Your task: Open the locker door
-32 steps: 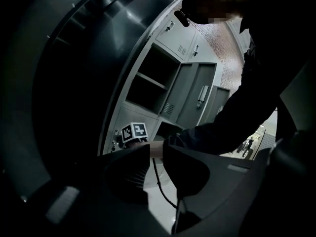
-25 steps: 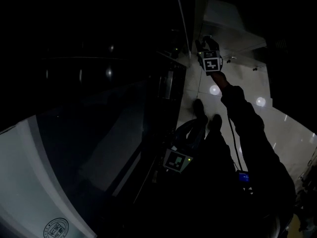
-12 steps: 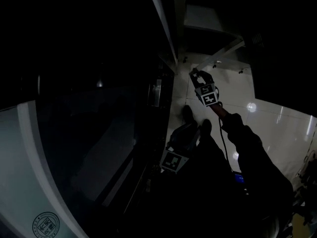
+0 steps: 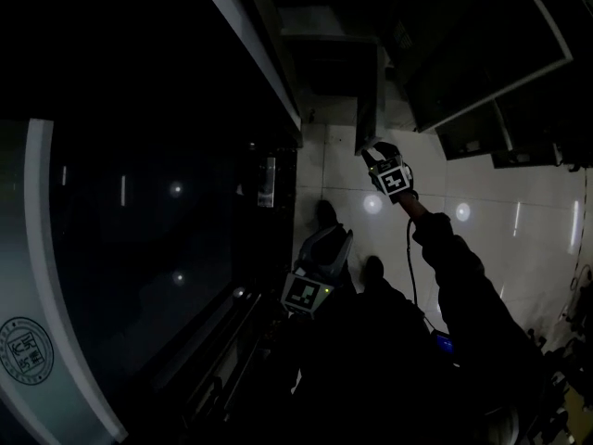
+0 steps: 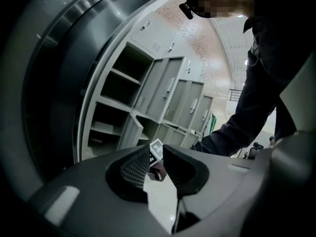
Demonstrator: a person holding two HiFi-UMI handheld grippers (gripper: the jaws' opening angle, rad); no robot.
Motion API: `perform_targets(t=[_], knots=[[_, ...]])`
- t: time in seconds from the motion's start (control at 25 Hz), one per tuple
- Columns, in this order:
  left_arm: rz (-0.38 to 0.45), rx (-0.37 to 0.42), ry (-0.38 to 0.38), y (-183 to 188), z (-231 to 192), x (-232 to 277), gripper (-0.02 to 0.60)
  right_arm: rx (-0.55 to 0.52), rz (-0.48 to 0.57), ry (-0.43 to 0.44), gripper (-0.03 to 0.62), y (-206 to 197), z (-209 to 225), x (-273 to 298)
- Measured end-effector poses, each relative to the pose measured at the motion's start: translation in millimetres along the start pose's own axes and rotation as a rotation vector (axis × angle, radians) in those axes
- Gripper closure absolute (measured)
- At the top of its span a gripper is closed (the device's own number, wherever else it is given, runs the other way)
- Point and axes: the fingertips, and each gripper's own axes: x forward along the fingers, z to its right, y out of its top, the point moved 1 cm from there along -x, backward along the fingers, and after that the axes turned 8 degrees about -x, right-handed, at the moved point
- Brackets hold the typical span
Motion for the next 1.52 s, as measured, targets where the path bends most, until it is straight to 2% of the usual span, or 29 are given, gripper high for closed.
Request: perform_targets(t=[0.08, 0.16, 0.28, 0.4, 0.56, 0.6, 0.68, 0.76, 0.96, 1.2, 1.36, 1.52], knots=[[0.014, 0.029, -0.006, -12.4, 29.4, -3.8, 0.500, 0.062, 0.036, -0.002, 0.468, -13.4, -13.0, -27.4], [0.031, 0.048, -0.010, -28.0, 65.4, -9.8, 0.500, 0.095, 0.102, 0.041, 0.468, -31.6, -43.1, -74.0], [0.051, 0.053, -0.003, -59.0, 127.0, -29.7, 0.500, 0.098, 0.238, 0.123, 0.476, -61.6, -101.6, -182.4], [0.071, 0.037, 0.023, -87.2, 181.2, -54.8, 0.502, 0.141, 0.343, 0.149, 0.479, -96.0, -141.4, -298.3], [0.074, 0.031, 0.039, -113.5, 233.9, -80.8, 0.502, 0.273, 0.395, 0.104, 0.554, -146.6, -157.3, -411.1], [0.068, 0.038, 0.030, -118.7, 246.2, -84.5, 0.502, 0.295, 0.414, 0.079, 0.594, -156.6, -156.6, -432.9], [0.056, 0.049, 0.010, -125.5, 269.7, -92.2, 0.502, 0.286, 0.446, 0.019, 0.594, -174.0, -157.9, -469.1], [0.052, 0.059, -0.014, -128.5, 288.4, -99.9, 0.502, 0.220, 0.487, -0.022, 0.594, -176.9, -165.2, -498.8], [0.037, 0.110, -0.097, -141.2, 324.5, -121.2, 0.502, 0.055, 0.579, -0.048, 0.594, -160.7, -202.3, -545.1], [0.043, 0.159, -0.176, -153.6, 372.5, -174.9, 0.502, 0.125, 0.613, -0.050, 0.594, -163.1, -256.3, -585.6], [0.050, 0.111, -0.166, -178.2, 386.1, -218.5, 0.503, 0.136, 0.598, -0.051, 0.594, -185.9, -304.0, -606.9], [0.052, 0.097, -0.164, -197.3, 395.0, -247.9, 0.503, 0.138, 0.582, -0.047, 0.594, -205.8, -336.5, -618.3]])
